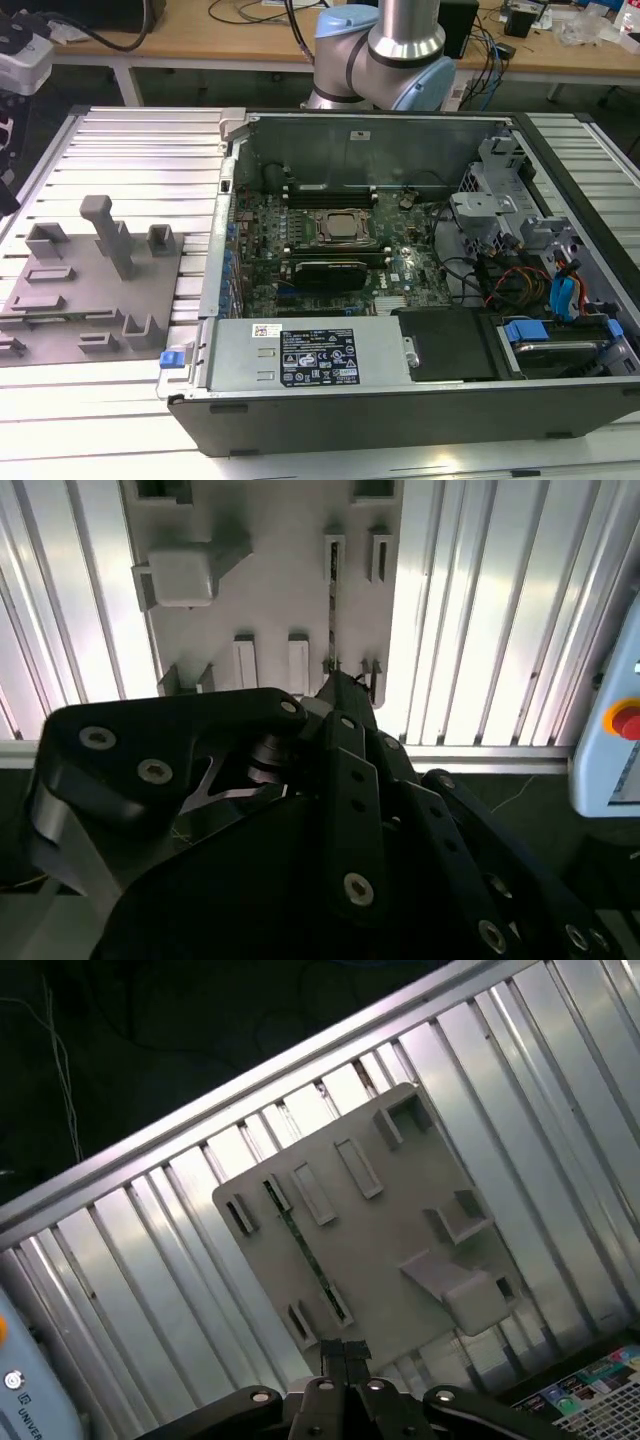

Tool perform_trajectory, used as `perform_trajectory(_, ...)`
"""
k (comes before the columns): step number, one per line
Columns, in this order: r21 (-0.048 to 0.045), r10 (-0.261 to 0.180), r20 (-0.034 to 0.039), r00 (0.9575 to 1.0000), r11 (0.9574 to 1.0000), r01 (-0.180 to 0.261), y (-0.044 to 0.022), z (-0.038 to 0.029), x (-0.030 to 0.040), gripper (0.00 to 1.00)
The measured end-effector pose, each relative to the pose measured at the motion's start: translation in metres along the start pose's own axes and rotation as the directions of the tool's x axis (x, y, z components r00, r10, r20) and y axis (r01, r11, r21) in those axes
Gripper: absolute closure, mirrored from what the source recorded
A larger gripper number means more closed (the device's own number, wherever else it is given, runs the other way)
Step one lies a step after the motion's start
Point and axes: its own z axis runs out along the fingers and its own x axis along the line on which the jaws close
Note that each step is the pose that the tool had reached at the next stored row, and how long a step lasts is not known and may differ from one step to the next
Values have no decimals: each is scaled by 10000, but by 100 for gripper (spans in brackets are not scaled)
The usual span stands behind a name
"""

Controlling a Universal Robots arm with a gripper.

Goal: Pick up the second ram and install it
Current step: 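Pick up the second ram and move it above second insertion slot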

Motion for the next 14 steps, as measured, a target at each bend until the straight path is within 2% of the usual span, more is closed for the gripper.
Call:
perform_trajectory(1, 4, -166, -2, 9999, 9999, 166, 0, 0, 0, 89)
perform_trajectory(2, 15, -582, -4, 9983, 9983, 582, 0, 1, 0, 89)
perform_trajectory(3, 24, -992, -7, 9951, 9951, 992, 0, 1, 0, 89)
perform_trajectory(5, 32, -1382, -9, 9904, 9904, 1382, 0, 1, 0, 89)
perform_trajectory(6, 39, -1823, -7, 9832, 9832, 1823, 0, 1, 0, 89)
perform_trajectory(8, 48, -2314, -1, 9729, 9729, 2314, 0, 2, 0, 89)
perform_trajectory(9, 49, -2442, 0, 9697, 9697, 2442, 0, 2, 0, 89)
perform_trajectory(11, 49, -2455, 4, 9694, 9694, 2455, 0, 2, 0, 89)
perform_trajectory(12, 17, -2456, 26, 9694, 9694, 2456, 0, 3, 0, 89)
perform_trajectory(13, -111, -2491, 76, 9684, 9684, 2492, 0, 5, 0, 89)
perform_trajectory(14, -159, -2541, 130, 9671, 9670, 2543, 0, 6, 0, 89)
